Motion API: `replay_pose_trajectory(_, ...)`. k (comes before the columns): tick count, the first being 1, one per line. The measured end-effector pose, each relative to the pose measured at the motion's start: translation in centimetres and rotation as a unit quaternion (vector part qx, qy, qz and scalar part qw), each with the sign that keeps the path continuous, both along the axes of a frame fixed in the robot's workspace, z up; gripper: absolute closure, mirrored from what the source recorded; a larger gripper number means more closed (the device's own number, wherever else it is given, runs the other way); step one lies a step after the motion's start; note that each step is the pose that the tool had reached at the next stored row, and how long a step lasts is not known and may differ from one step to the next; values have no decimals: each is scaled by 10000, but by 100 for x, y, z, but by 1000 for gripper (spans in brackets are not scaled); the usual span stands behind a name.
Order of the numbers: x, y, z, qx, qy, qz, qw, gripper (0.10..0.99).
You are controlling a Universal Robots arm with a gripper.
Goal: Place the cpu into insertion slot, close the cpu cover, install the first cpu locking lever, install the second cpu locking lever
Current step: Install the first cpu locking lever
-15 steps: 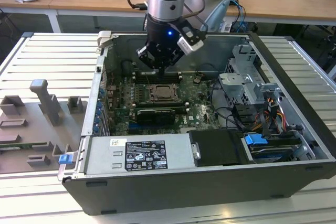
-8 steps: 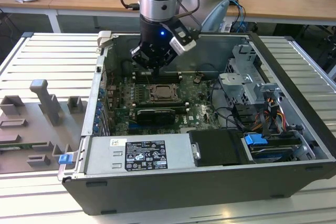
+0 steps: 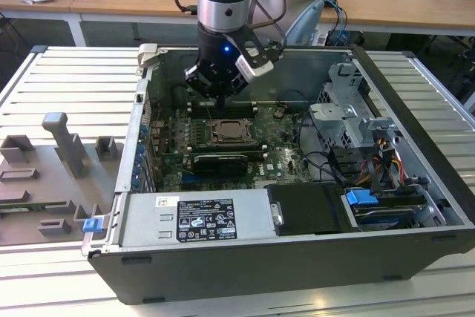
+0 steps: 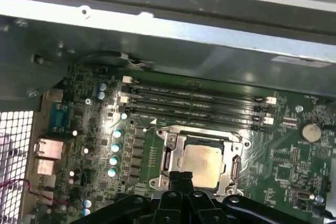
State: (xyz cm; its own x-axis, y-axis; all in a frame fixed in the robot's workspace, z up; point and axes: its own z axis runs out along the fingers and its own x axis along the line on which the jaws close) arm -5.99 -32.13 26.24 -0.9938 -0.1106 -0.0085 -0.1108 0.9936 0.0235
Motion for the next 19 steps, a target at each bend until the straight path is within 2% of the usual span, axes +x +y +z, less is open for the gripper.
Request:
replay_pose_trajectory(5, -12, 0, -3, 2, -1, -112, 9999, 980)
replay_pose_trajectory(13, -108, 3, -2, 1, 0, -126, 9999, 980)
replay_pose_trajectory(16, -115, 3, -8, 0, 0, -381, 9993, 980)
replay_pose_trajectory(19, -178, 3, -9, 5, -1, -412, 9991, 980)
